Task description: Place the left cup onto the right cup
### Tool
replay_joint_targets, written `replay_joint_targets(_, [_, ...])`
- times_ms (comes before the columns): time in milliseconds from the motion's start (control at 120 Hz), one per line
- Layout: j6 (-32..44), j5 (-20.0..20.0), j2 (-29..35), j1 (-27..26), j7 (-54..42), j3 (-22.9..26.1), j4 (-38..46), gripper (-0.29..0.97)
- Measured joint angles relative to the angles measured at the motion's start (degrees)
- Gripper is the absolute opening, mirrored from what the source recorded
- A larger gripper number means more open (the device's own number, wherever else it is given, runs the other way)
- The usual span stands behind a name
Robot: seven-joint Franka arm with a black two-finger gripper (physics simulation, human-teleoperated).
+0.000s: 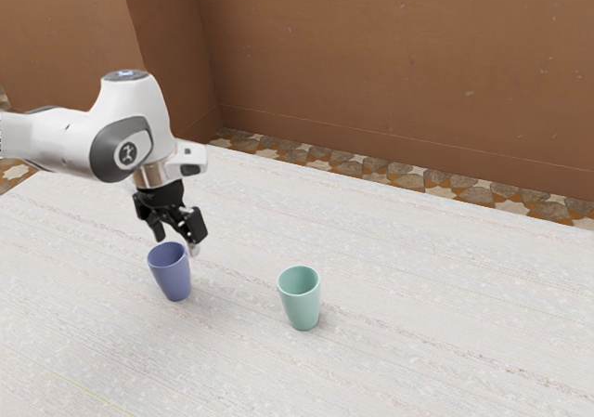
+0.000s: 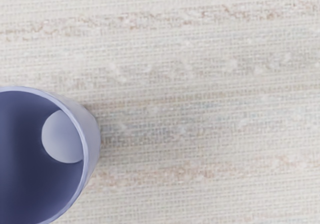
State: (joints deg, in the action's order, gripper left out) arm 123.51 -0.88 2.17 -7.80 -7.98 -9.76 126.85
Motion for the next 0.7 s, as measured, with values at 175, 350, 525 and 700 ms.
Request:
replay_joint_targets(175, [0.7, 0.1, -1.1, -0.1, 0.1, -0.1, -0.1, 0.61])
replay_joint_targets(350, [1.1, 0.1, -2.1, -0.1, 0.3, -0.2, -0.5, 0.48])
replay_joint_targets(525, [1.2, 0.2, -3.6, -0.2, 0.3, -0.5, -1.5, 0.46])
replay_joint_targets(700, [1.2, 0.2, -5.6, 0.0, 0.2, -0.5, -2.5, 0.46])
